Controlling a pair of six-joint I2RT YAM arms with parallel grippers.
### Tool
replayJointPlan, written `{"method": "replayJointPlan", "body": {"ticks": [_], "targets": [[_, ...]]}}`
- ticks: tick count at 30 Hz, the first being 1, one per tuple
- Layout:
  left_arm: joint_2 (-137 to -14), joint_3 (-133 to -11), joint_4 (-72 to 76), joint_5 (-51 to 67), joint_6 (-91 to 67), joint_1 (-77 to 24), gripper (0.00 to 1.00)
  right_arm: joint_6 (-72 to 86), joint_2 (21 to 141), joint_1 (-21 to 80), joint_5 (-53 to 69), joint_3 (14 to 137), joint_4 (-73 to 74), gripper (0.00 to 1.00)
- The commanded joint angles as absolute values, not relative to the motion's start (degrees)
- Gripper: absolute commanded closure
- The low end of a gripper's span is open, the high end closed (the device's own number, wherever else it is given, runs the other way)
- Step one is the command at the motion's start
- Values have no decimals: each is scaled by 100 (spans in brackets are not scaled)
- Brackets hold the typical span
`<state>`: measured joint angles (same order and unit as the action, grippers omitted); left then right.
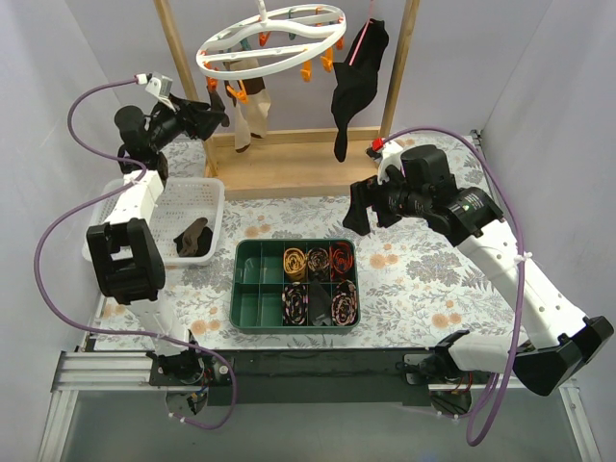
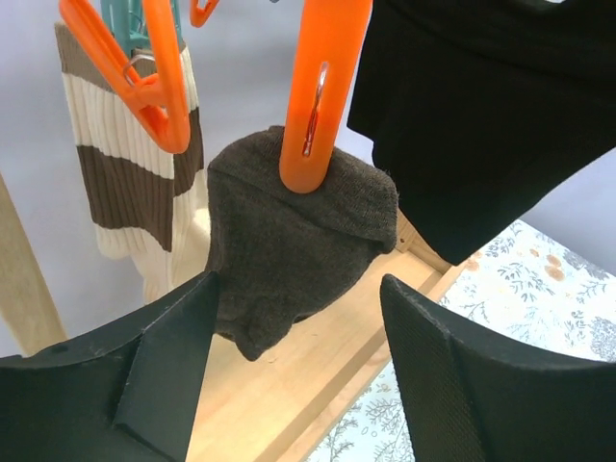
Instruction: Remove the socks clipped to the hanger
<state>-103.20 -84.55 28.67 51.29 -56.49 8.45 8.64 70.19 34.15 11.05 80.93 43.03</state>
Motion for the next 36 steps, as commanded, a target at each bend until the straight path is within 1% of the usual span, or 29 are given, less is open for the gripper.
{"method": "replayJointPlan", "body": {"ticks": [1,2,4,5,8,9,11,12,15,19,29,33,36], "targets": [[-10397,-8727,3840,5449,-6099,844,39,879,6864,3419,1318,8323,4104,4],[-10441,-8754,3867,5458,-6204,835,49,896,6856,3419,1310,8341,4104,4],[-10503,-8859,3815,5397,-6266,809,58,931,6847,3419,1327,8358,4104,4],[-10503,-8885,3701,5318,-6275,791,69,949,6855,3419,1336,8367,4104,5],[-10424,-8825,3866,5361,-6564,765,81,1011,6864,3410,1380,8402,4104,5],[-10380,-8781,3928,5405,-6705,747,87,1011,6873,3419,1415,8402,4087,5],[-10197,-8561,4034,5414,-6759,660,91,1046,6925,3410,1432,8428,4078,5],[-10126,-8500,4008,5414,-6672,607,96,1055,6943,3419,1467,8437,4078,5],[-9862,-8315,3640,5344,-6373,370,100,1098,7005,3428,1573,8481,4043,5],[-9484,-8086,3235,4984,-5881,176,100,1142,7005,3428,1600,8508,3964,5],[-9062,-7840,3094,5097,-6082,79,100,1195,7119,3454,1757,8464,3683,6],[-8983,-7884,2944,5115,-6187,-149,100,1231,7259,3489,1977,8490,3148,6],[-8886,-7849,2866,5089,-6196,-228,100,1170,7347,3603,2065,8333,2253,5]]}}
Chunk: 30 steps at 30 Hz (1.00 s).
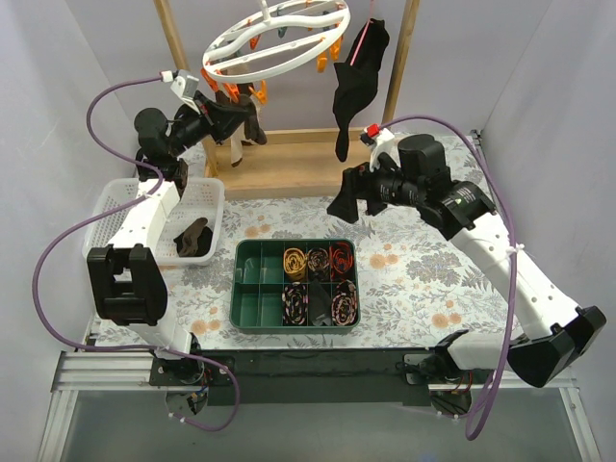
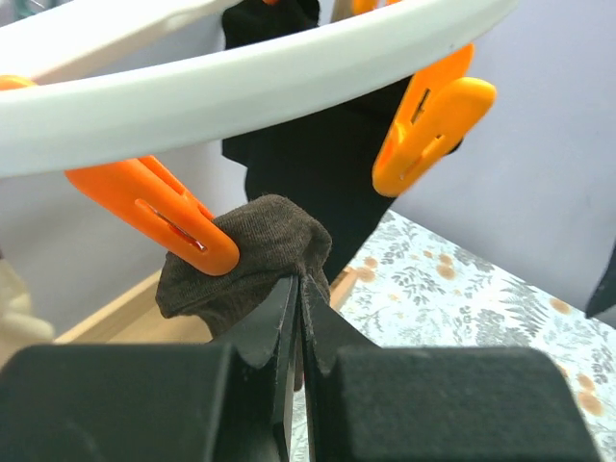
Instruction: Remove the socks clipped to the hanger
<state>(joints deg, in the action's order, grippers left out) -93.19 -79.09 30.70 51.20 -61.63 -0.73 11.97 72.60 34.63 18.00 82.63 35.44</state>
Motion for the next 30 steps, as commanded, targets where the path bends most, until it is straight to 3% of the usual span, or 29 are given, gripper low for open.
{"method": "replayJointPlan", "body": {"ticks": [1,11,21,30], "targets": [[-8860,-7849,2839,5089,-6214,-246,100,1143,7382,3638,2057,8289,1676,5],[-8807,-7822,2663,5133,-6179,-343,100,967,8645,3858,1257,7927,-2158,4],[-8886,-7770,2759,5256,-6258,-352,100,686,10616,3885,1336,10062,-2522,4],[-8895,-7655,2962,5361,-6433,-352,100,1045,11443,4034,1257,10722,-2531,22]]}}
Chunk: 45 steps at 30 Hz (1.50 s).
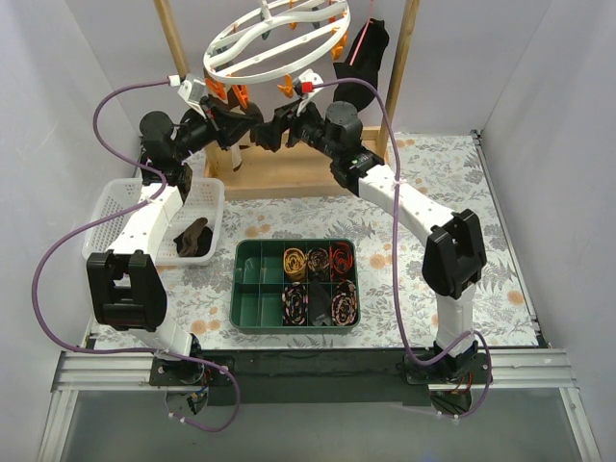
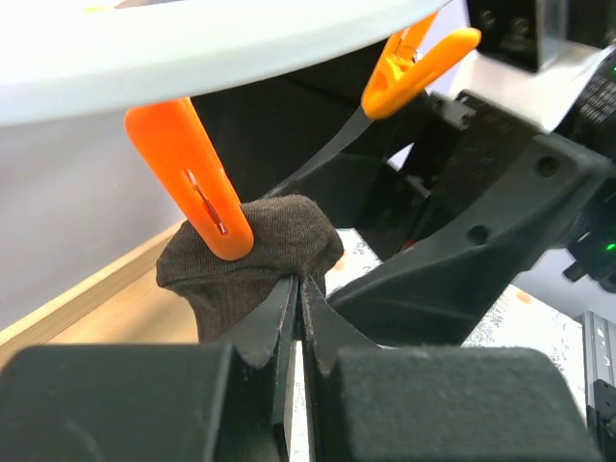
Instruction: Remove the socks clipped to the hanger
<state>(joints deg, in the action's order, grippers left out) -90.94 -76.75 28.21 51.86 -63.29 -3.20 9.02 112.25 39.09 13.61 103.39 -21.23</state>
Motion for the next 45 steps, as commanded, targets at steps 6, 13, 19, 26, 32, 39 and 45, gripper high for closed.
{"method": "replayJointPlan", "body": {"ticks": [6,13,19,26,32,39,45], "targets": [[-8868,-7708,2971,5423,-6486,-352,100,1388,11610,4148,1213,10766,-2680,39],[-8798,-7708,2822,5467,-6557,-352,100,1766,11549,4192,1072,10679,-2707,88],[-8789,-8121,1644,5712,-7029,-247,76,2144,10768,4192,1502,9906,-2620,99],[-8376,-7567,2803,5881,-8646,-114,42,2338,10249,4149,2223,9826,-1751,99],[-8595,-7629,3582,5589,-9903,-9,42,2654,9932,3921,2961,9765,-1398,99],[-9518,-7462,6827,5476,-12715,-35,41,2804,9984,3700,3875,9905,-1336,99],[-9450,-7743,6198,5108,-12025,-421,39,2839,9993,3674,4043,10002,-1239,99]]}}
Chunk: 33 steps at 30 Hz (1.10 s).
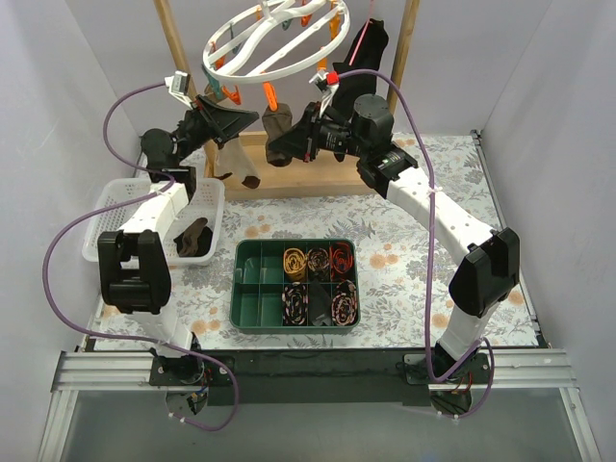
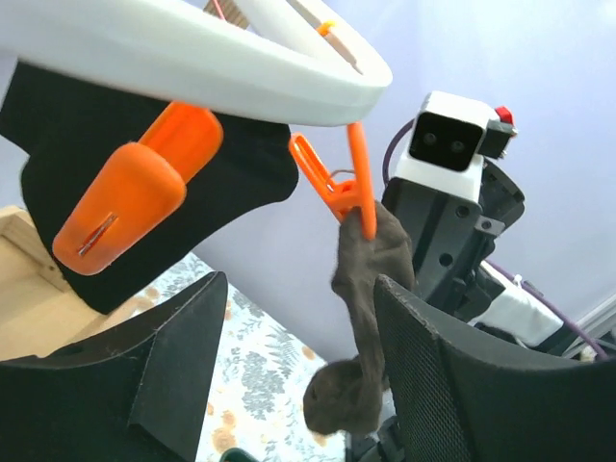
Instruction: Remove the socks clipped to the hanger
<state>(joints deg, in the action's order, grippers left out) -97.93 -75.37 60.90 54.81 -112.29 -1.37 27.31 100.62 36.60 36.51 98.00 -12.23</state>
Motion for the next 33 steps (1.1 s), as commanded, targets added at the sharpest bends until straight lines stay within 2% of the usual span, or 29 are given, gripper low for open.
{"method": "replayJointPlan", "body": {"ticks": [1,4,16,25,30,33], "targets": [[-9387,-7734,5866,5002,-11632,-465,37,2856,9984,3674,4060,10002,-1231,99],[-9246,-7787,5302,4676,-11181,-685,36,2883,9984,3674,4104,9984,-1213,99],[-9272,-7769,5160,3674,-10995,-1011,35,2892,9888,3674,4131,9940,-1178,99],[-9606,-8086,5106,3419,-11153,-1125,40,2944,9844,3674,4131,9923,-1178,99],[-9615,-8165,5028,3287,-11083,-1151,51,3006,9765,3683,4104,9774,-1178,99],[-9615,-8148,4922,3278,-11074,-1151,64,2997,9677,3683,4069,9686,-1178,99]]}}
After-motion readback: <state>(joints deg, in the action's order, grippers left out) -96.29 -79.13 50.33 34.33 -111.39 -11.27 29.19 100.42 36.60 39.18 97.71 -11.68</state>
